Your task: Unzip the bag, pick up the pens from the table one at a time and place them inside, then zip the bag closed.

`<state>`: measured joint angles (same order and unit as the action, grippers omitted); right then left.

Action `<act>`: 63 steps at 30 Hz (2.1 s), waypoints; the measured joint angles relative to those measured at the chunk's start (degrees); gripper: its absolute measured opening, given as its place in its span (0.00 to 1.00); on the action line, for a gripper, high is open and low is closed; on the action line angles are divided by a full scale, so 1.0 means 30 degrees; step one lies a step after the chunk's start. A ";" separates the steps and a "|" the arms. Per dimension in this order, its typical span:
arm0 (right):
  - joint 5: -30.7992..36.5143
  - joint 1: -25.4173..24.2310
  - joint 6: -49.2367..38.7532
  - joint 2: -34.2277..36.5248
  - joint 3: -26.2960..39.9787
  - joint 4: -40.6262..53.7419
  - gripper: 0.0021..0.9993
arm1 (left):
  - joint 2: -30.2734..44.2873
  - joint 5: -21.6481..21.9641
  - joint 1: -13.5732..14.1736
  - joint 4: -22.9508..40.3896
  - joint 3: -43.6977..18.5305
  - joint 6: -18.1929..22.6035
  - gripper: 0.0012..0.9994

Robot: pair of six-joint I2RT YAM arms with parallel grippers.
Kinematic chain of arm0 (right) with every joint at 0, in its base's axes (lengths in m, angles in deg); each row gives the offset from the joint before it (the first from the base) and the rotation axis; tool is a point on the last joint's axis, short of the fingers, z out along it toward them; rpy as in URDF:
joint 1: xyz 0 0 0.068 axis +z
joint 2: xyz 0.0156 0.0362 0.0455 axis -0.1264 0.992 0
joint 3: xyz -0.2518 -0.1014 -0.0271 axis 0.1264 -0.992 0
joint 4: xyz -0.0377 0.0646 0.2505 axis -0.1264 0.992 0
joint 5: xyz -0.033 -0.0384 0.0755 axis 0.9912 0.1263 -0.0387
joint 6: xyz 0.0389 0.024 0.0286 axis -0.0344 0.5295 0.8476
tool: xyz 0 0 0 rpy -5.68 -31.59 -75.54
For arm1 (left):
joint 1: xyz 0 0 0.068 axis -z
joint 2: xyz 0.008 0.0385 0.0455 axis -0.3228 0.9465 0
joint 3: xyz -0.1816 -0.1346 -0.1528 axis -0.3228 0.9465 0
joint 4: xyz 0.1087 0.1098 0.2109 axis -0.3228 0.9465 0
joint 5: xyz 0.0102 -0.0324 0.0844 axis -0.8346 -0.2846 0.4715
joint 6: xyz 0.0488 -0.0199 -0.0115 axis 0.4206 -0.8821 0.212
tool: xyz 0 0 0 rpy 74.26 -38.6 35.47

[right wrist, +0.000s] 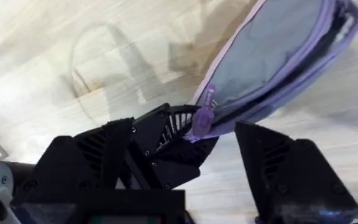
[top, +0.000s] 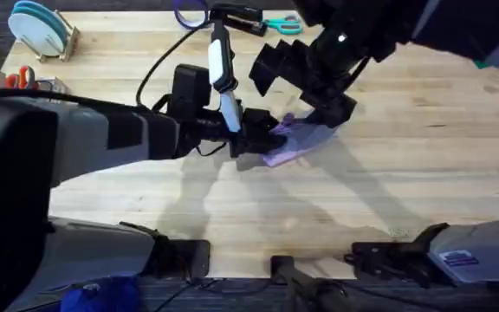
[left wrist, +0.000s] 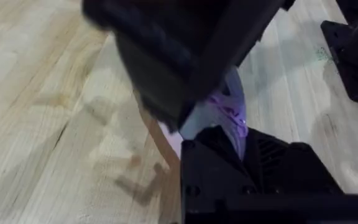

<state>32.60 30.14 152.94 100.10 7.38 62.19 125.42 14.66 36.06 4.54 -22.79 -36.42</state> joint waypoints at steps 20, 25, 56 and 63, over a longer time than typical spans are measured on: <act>-0.0073 0.0387 0.0514 0.1175 0.0000 -0.0190 0.69 | 0.0000 0.0015 0.0000 0.0007 0.0000 0.0000 0.04; -0.0073 0.0387 0.0549 0.1175 0.0000 -0.0205 0.57 | 0.0000 0.0015 0.0000 0.0007 0.0000 0.0000 0.04; -0.0047 0.0387 0.0657 0.1619 0.0000 0.0407 0.03 | 0.0000 0.0051 0.0000 0.0066 0.0015 -0.0002 0.04; -0.0166 0.0365 0.0360 0.1548 0.0000 0.0275 0.03 | 0.0000 0.0051 0.0000 0.0066 0.0015 0.0000 0.04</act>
<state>32.10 31.24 154.02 104.75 7.38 63.01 125.42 14.81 36.06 4.73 -22.75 -36.42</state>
